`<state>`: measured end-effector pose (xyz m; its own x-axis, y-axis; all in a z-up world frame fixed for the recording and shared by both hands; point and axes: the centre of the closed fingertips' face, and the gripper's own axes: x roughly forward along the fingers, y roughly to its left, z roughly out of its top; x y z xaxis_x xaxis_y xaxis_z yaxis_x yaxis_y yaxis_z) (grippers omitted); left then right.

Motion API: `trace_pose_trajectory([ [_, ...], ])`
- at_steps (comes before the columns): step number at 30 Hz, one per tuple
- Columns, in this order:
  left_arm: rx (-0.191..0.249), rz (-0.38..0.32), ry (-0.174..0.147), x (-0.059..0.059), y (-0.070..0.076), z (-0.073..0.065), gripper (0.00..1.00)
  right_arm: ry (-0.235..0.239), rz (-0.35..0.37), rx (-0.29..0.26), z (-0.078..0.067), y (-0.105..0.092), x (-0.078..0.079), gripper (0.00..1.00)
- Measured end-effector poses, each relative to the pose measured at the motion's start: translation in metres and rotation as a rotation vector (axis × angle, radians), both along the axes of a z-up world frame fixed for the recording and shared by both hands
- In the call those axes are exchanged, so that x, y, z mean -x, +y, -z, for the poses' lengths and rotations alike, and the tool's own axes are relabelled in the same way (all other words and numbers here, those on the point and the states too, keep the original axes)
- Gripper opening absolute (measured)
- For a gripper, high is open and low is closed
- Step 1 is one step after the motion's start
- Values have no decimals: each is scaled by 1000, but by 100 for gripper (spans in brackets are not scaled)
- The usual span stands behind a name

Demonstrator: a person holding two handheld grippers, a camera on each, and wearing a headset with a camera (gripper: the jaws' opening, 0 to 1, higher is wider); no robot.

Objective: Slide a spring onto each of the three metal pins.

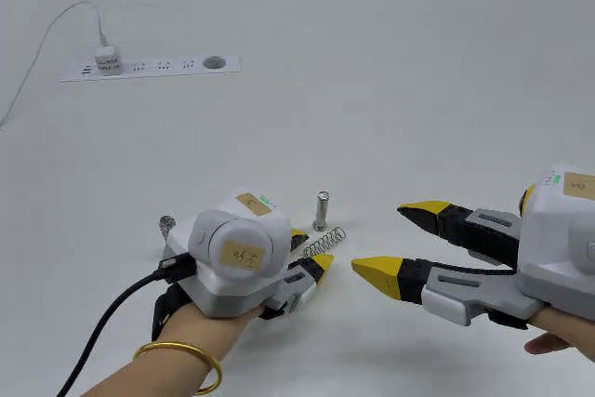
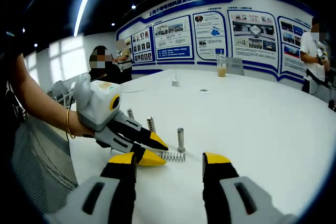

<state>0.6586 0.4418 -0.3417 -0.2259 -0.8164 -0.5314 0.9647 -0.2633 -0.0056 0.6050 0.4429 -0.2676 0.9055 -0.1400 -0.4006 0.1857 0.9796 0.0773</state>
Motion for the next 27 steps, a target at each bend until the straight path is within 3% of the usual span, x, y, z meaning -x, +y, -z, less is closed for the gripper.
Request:
trace_pose_trajectory([
  [8,-7,5,-3,1,-1,3,15,5,17,2,1,-3,2,51],
  [20,4,41,-51,6,2,4,10,22,79,-40,3,-12,6,48],
  [27,42,66,-76,11,11,-8,10,0,105,-86,-3,-15,3,47],
])
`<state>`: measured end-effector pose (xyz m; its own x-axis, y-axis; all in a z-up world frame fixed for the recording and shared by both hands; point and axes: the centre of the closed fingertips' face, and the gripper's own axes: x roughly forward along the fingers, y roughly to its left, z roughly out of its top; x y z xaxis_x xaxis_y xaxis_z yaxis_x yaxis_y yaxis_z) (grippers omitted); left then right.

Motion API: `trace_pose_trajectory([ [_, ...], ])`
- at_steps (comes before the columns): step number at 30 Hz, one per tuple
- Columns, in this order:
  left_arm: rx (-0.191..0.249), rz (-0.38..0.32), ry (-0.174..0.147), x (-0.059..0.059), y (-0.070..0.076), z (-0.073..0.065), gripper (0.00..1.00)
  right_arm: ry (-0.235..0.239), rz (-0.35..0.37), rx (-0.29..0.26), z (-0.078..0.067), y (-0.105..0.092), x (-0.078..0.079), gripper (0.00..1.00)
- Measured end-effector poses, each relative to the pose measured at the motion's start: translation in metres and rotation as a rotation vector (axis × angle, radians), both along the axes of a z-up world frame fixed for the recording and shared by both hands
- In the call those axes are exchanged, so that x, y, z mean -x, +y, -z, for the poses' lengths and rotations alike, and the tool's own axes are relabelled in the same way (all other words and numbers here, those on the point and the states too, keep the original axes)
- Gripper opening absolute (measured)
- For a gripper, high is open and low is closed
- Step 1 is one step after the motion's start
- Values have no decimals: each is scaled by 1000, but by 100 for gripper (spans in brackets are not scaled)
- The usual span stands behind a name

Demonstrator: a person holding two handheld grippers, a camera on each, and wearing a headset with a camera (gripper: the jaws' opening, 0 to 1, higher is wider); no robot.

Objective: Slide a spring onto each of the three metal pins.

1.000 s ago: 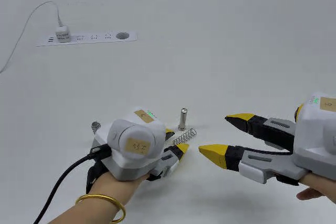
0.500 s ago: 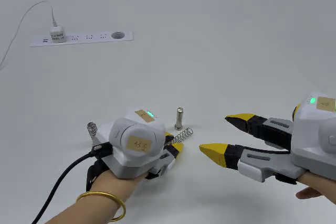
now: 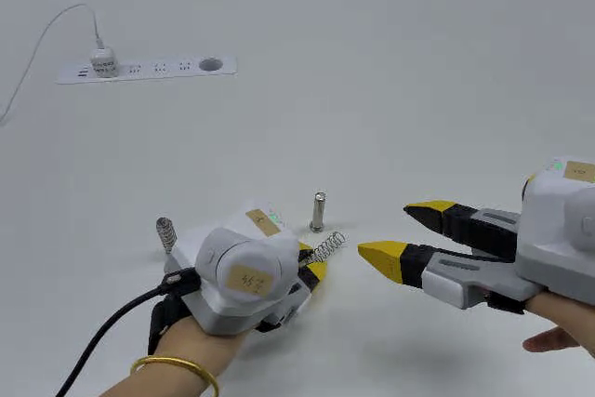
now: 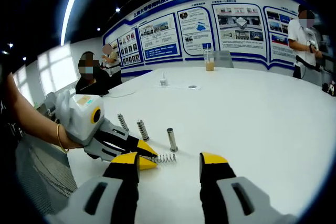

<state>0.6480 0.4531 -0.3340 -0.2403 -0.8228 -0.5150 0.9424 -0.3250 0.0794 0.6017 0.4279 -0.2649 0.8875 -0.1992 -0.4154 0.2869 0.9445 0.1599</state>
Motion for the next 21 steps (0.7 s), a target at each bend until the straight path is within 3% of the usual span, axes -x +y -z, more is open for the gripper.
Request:
trace_pose_trajectory([
  [3,29,10,-12,2,2,-10,10,-25,12,-24,-7,-1,-3,47],
  [10,97,-3,1,2,5,-33,10,-59,31,-59,-18,-3,-12,43],
  [14,152,-37,46,-1,6,-51,10,-82,44,-101,-24,1,-18,40],
  [17,192,-45,32,-3,6,-61,10,-87,44,-122,-25,3,-22,37],
  [21,236,-59,56,-4,8,-72,10,-118,44,-173,-30,5,-27,35],
])
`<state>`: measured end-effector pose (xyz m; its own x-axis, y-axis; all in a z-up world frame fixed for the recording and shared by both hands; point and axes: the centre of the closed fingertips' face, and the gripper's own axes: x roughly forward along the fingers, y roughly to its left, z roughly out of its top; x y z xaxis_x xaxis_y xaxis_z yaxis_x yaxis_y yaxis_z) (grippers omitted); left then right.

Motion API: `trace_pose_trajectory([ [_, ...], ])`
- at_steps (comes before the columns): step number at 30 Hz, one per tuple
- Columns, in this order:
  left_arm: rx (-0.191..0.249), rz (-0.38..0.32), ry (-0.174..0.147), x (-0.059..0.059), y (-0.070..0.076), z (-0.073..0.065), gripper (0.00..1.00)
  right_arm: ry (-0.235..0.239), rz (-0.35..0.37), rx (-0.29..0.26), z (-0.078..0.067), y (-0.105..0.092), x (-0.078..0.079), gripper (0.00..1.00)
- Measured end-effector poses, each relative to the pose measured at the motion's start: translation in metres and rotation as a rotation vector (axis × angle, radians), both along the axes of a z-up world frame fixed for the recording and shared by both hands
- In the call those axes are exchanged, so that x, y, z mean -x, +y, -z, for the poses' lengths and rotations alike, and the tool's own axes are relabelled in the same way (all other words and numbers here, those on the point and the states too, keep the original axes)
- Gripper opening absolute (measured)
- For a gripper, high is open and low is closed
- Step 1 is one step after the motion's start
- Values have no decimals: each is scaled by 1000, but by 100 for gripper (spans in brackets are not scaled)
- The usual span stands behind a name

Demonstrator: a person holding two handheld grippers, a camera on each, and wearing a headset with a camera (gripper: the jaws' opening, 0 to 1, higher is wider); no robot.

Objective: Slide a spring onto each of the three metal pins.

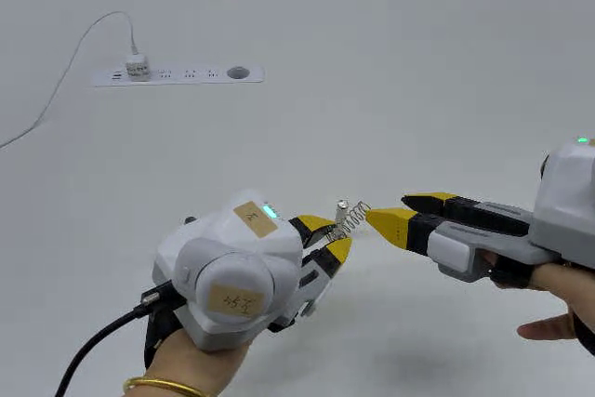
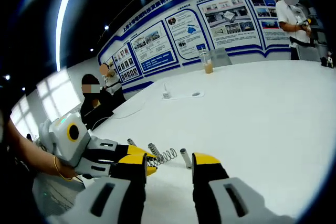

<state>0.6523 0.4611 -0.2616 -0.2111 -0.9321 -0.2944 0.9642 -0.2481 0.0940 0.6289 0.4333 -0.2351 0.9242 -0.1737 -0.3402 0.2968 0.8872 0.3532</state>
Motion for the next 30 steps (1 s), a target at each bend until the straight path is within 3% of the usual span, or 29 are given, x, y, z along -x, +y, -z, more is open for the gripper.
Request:
trace_pose_trajectory([
  [6,57,-27,88,-1,3,-14,10,-47,-1,-73,-7,4,-8,32],
  [11,88,-38,119,-2,6,-21,10,-88,1,-139,-12,7,-15,31],
  [20,148,-37,155,0,9,-35,10,-134,-12,-199,-20,12,-26,27],
  [30,181,-39,182,-1,11,-47,10,-212,-2,-317,-31,12,-33,17],
])
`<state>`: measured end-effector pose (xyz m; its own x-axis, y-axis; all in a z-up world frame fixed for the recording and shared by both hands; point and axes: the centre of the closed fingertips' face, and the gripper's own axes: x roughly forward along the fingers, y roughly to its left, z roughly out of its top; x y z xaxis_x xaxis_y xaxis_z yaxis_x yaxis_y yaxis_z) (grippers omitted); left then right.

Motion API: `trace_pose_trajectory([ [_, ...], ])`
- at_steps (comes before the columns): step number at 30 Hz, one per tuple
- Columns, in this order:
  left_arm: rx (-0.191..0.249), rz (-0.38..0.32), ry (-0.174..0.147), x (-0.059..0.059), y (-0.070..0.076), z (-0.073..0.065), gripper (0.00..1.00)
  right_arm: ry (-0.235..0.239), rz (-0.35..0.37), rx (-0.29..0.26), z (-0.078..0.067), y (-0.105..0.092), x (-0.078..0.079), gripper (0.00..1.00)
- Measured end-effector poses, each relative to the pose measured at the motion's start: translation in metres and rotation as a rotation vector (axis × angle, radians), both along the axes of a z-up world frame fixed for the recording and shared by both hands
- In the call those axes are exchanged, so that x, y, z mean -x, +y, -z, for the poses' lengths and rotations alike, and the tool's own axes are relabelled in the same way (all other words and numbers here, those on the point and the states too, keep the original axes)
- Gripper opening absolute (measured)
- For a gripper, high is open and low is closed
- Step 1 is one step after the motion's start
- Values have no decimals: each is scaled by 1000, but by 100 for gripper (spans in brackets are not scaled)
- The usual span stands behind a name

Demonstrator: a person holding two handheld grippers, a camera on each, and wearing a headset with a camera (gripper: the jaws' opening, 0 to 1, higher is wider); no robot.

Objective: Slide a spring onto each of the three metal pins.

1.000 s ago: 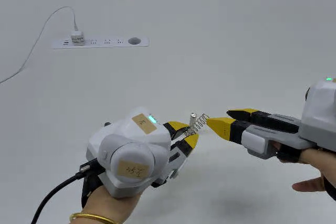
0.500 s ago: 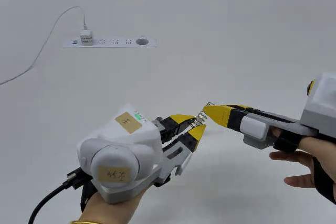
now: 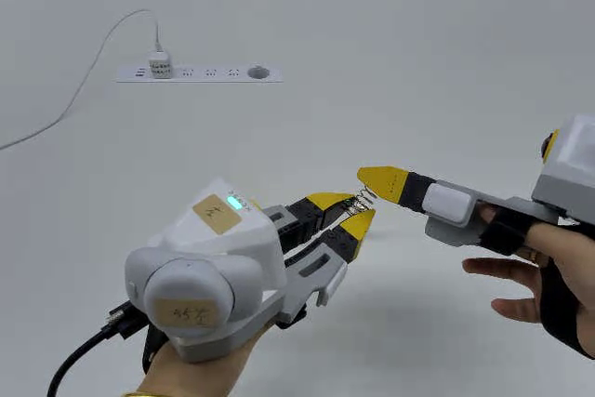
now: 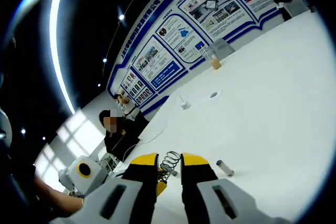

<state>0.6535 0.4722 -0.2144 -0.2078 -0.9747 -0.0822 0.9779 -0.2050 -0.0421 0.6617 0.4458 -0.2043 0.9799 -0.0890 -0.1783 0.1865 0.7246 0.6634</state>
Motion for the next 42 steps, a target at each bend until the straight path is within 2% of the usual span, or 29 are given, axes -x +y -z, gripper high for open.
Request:
trace_pose_trajectory([
  [7,5,-1,11,-1,2,-4,11,-25,-22,-14,-5,4,-2,14],
  [10,-11,-2,18,-2,2,-2,11,-25,-33,11,-6,6,-3,14],
  [15,-47,1,3,-2,2,4,13,-15,-43,69,-7,9,-4,12],
  [17,-69,-1,-9,-4,3,8,16,12,-34,120,-4,5,-3,12],
  [20,-117,-3,-22,-6,7,16,17,25,-32,145,-3,4,-2,12],
  [21,-144,-3,-21,-7,10,21,18,33,-28,168,-3,2,-1,12],
  [23,-163,-10,-48,-12,13,25,20,45,-19,203,-3,-1,-1,12],
  [28,-202,-34,-64,-24,22,31,23,69,-7,268,-1,-6,-1,12],
  [29,-207,-41,-75,-26,23,32,23,74,-5,284,-1,-7,-1,12],
  [31,-221,-50,-121,-30,26,36,24,83,1,310,1,-9,-2,12],
  [36,-236,-66,-112,-34,32,39,29,99,3,381,3,-13,-5,12],
  [42,-256,-86,-121,-39,40,45,36,106,2,445,6,-17,-9,12],
])
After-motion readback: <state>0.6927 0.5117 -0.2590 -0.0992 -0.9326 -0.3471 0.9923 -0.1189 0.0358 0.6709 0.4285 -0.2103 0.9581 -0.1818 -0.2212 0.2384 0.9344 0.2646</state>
